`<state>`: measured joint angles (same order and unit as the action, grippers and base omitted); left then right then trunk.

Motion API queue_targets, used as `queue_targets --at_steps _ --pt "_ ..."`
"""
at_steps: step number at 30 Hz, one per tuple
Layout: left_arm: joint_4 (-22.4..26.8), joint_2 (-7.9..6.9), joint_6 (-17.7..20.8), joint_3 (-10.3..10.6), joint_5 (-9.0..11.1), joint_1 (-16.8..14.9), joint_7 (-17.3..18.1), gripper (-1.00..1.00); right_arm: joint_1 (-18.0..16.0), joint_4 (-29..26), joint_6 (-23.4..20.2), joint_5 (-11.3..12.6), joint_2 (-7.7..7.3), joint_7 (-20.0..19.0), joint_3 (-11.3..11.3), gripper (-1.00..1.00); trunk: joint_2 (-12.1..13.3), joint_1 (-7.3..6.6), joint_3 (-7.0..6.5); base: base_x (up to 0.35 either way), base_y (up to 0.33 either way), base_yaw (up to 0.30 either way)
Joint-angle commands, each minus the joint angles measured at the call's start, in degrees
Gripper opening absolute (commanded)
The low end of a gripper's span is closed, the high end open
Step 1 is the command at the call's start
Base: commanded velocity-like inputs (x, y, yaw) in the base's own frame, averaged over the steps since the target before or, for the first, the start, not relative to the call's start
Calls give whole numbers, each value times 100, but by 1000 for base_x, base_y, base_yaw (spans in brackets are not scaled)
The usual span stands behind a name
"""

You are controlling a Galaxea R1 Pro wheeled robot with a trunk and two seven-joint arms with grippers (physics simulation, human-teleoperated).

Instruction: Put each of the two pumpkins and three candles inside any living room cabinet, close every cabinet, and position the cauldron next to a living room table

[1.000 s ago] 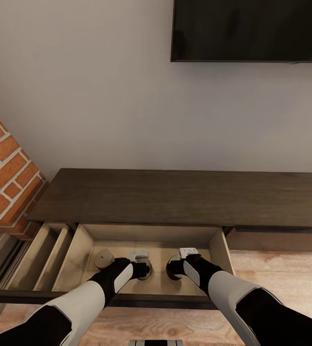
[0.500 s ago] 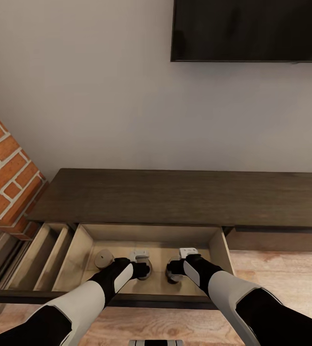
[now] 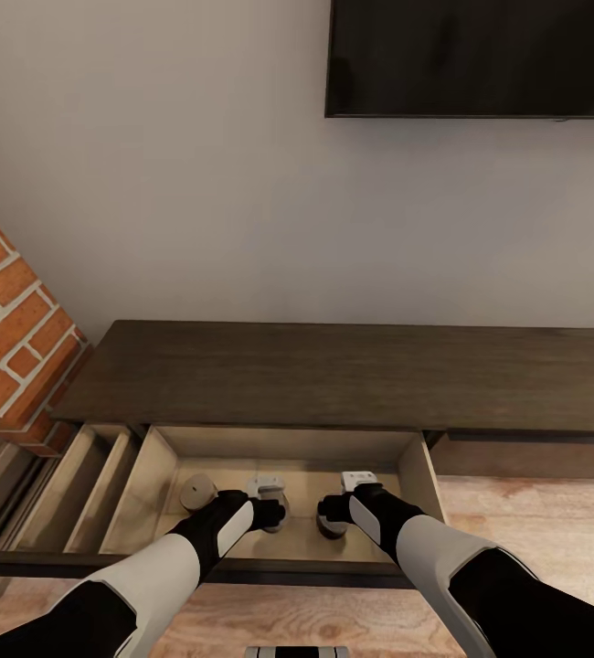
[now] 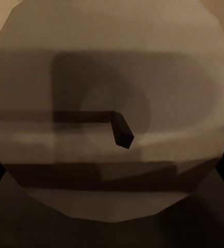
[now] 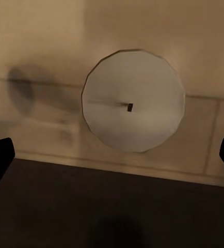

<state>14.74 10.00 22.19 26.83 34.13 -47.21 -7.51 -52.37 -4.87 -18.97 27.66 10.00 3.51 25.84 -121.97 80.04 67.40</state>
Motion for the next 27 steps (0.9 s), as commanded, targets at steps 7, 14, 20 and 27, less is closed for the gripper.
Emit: queue_targets --at_steps 7,14,20,27 --pt "3 0 39 24 48 -2 57 -100 -2 -9 -25 56 0 37 48 100 -2 -1 4 0 0 0" --pt "2 0 48 26 44 -2 65 -100 -2 -10 -26 55 0 36 49 100 -2 -1 4 0 0 0" --pt "2 0 48 24 41 0 65 100 -2 -10 -26 55 0 36 49 100 -2 -1 4 0 0 0" --pt "2 0 34 24 33 -1 78 100 -2 -6 -26 55 0 36 49 100 -2 -1 4 0 0 0"
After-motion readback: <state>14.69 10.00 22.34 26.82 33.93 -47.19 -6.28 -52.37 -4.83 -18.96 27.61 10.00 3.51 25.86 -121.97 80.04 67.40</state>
